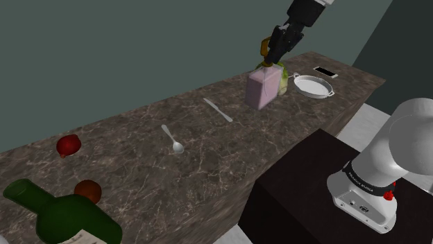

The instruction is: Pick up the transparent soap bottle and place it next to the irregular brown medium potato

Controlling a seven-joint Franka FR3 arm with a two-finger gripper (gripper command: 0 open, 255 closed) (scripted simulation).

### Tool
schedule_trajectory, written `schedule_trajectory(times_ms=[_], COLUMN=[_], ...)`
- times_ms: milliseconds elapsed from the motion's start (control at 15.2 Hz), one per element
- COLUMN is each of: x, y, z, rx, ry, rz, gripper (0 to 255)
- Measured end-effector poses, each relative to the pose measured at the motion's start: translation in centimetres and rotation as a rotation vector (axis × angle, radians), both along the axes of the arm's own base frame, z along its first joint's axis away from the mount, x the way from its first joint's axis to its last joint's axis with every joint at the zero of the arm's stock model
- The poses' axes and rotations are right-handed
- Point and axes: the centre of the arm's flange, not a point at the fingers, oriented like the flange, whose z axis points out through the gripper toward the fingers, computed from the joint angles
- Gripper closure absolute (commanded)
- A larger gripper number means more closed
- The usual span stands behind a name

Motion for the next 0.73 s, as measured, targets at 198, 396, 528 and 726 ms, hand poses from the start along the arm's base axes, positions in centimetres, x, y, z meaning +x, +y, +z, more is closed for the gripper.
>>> schedule_trajectory(times_ms=[198, 396, 528, 726], x=[-0.1, 0.0, 0.0, -0.1], y=[0.1, 0.0, 0.0, 0.0], z=[1.4, 3.1, 4.1, 5.7], rx=[0.000, 0.000, 0.000, 0.000], ry=[0.000, 0.000, 0.000, 0.000], rz=[0.000, 0.000, 0.000, 0.000], gripper=[255, 255, 255, 255])
